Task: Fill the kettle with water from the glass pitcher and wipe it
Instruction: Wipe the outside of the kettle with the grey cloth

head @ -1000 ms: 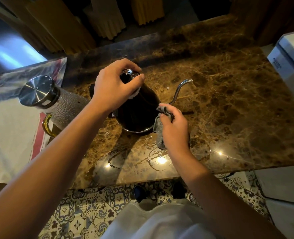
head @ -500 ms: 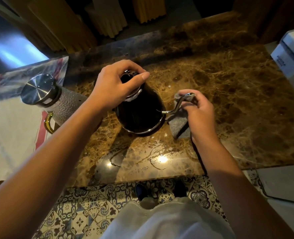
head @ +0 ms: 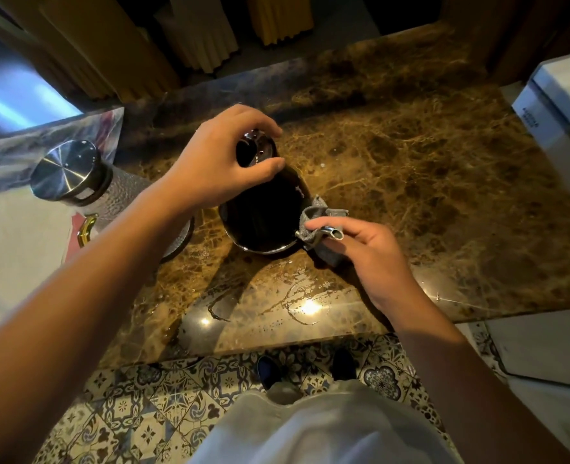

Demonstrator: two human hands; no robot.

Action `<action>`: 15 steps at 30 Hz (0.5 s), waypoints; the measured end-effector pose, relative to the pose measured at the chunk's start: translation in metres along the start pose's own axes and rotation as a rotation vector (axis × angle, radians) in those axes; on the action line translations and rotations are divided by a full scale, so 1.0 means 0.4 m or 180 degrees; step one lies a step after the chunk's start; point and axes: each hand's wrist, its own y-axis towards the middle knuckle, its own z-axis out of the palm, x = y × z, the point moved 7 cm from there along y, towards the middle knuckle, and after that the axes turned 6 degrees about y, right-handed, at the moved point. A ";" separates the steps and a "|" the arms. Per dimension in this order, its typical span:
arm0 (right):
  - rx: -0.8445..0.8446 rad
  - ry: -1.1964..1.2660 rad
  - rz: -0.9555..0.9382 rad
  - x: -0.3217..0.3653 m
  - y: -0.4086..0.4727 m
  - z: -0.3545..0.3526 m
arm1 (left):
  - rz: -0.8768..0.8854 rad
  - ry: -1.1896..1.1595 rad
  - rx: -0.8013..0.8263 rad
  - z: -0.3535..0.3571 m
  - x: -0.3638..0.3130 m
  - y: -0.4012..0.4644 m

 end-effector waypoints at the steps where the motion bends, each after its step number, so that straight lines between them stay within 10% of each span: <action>1: 0.0016 0.0003 0.0004 0.002 -0.012 0.008 | -0.0066 0.0028 -0.0007 0.002 -0.001 0.001; 15: 0.0106 -0.0432 -0.0098 0.048 -0.069 0.056 | -0.0769 0.0524 -0.0215 0.009 -0.013 0.000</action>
